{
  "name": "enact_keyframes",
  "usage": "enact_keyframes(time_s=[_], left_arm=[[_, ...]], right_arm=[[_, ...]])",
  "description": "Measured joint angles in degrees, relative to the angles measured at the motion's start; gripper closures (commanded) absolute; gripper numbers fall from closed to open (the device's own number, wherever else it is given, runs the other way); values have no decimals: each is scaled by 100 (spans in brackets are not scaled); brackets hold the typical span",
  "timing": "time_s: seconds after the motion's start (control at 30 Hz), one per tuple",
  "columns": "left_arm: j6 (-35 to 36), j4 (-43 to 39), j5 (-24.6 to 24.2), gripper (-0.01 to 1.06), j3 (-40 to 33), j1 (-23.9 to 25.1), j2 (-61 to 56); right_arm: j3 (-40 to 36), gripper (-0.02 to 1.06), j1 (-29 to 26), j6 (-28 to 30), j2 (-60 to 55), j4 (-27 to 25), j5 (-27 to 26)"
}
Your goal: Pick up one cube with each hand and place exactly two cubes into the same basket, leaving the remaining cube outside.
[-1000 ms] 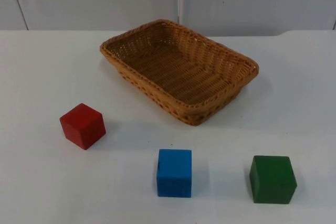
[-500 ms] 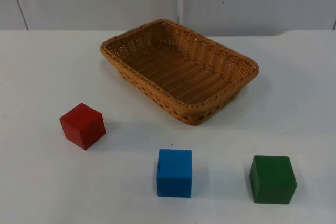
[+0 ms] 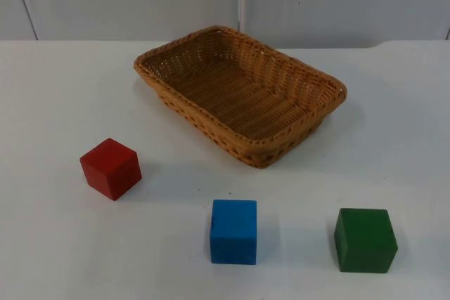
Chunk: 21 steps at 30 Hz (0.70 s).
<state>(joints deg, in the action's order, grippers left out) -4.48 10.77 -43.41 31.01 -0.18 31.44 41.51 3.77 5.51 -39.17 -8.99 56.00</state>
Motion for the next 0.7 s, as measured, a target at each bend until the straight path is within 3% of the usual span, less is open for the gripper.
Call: enact_keyframes(time_s=[0.43, 0.7], left_arm=[[-239, 13, 514, 0, 0, 0, 1048], [-496, 200, 800, 0, 30, 0, 1743]], right_arm=[[755, -1, 0, 0, -972, -3, 0], [807, -1, -23, 279, -1471, -494, 0]])
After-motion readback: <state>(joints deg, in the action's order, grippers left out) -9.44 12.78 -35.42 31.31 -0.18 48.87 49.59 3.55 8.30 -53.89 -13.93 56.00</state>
